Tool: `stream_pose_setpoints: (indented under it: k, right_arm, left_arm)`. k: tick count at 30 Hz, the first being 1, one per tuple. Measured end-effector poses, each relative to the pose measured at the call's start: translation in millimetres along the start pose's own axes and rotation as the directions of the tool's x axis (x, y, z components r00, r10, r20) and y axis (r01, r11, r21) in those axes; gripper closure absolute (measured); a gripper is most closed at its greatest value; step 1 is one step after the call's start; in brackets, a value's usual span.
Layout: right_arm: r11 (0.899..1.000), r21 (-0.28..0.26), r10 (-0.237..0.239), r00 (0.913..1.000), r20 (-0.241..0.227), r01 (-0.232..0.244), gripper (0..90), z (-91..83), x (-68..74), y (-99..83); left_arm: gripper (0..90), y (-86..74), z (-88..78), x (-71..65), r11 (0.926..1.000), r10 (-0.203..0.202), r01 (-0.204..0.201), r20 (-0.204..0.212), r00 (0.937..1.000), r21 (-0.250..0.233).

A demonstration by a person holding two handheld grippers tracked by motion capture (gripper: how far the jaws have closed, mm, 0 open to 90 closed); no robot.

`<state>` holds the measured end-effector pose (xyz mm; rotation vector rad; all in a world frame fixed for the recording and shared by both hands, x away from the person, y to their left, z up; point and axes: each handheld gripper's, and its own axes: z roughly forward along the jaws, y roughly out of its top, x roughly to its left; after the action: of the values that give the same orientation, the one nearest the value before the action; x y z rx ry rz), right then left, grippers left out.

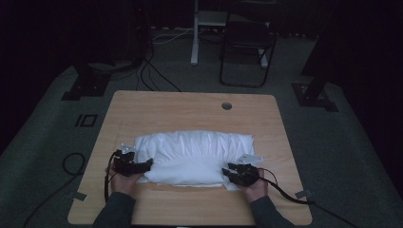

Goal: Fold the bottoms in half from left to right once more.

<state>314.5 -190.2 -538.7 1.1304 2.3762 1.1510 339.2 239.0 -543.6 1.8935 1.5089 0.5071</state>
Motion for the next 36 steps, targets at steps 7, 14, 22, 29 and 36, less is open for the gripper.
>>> stream_pose_setpoints:
  k: [7, 14, 22, 29, 36]
  right_arm:
    - [1.0, -0.004, 0.003, 1.0, -0.006, -0.003, 60.7, -0.1, -0.4, -0.6]
    - [1.0, -0.006, 0.008, 0.9999, -0.008, -0.009, 60.5, 0.3, -0.6, -0.7]
    - [1.0, -0.03, 0.0, 0.9997, 0.025, 0.001, 53.7, -5.0, 3.1, 5.2]
    - [0.989, -0.135, -0.053, 0.9983, 0.026, 0.056, 52.9, -15.3, 26.8, 36.6]
    - [0.989, -0.03, -0.144, 0.9896, -0.004, 0.143, 59.2, 21.2, 50.6, 54.9]
  left_arm:
    - [2.6, -1.2, 2.8, -4.0, 0.9991, 0.042, -0.042, -0.045, 0.9981, 0.001]
    - [4.7, -0.7, 3.0, -11.4, 0.9987, 0.051, -0.05, -0.066, 0.9966, 0.012]
    - [53.8, 0.6, -5.5, -13.5, 0.9994, 0.034, -0.034, 0.056, 0.9978, -0.004]
    - [82.5, 3.0, -7.2, -7.0, 1.0, 0.004, -0.003, 0.154, 0.9881, -0.005]
    - [83.4, 23.0, -39.9, -4.3, 0.9905, 0.019, 0.009, 0.198, 0.98, -0.137]
